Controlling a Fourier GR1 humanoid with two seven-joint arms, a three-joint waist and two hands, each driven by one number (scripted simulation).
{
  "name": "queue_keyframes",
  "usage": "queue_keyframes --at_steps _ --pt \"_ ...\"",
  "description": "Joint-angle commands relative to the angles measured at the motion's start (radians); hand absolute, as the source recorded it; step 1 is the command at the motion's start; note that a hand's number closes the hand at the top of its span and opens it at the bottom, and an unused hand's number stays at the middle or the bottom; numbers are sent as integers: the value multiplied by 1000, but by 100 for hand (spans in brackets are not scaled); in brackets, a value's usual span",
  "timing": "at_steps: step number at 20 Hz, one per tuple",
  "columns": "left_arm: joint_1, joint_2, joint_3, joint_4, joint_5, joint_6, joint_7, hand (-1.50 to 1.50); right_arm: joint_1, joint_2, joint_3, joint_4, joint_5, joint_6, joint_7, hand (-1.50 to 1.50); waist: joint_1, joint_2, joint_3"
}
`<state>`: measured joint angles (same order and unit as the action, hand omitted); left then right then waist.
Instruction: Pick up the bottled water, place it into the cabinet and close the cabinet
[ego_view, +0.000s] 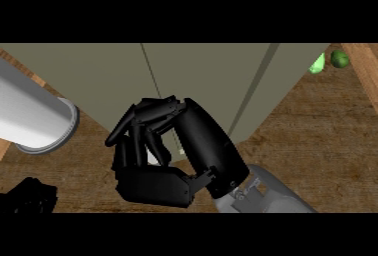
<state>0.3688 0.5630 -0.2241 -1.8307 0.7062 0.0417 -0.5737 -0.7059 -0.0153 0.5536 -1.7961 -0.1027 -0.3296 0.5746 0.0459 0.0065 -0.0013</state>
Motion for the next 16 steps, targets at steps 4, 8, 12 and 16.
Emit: queue_keyframes --at_steps 4,8,12,16 --pt "26 14 45 13 18 -67 1 150 -116 15 -215 396 -188 191 -198 150 -11 4 1" --pt "48 6 80 17 33 -94 -7 150 -210 -15 -320 593 -204 285 -269 150 -14 1 1" --pt "44 5 61 21 11 -102 1 150 -212 -44 -357 725 -201 355 -388 150 -2 10 1" --pt "37 53 110 -31 68 -122 52 150 -224 -71 -364 764 -195 384 -411 150 3 10 2"
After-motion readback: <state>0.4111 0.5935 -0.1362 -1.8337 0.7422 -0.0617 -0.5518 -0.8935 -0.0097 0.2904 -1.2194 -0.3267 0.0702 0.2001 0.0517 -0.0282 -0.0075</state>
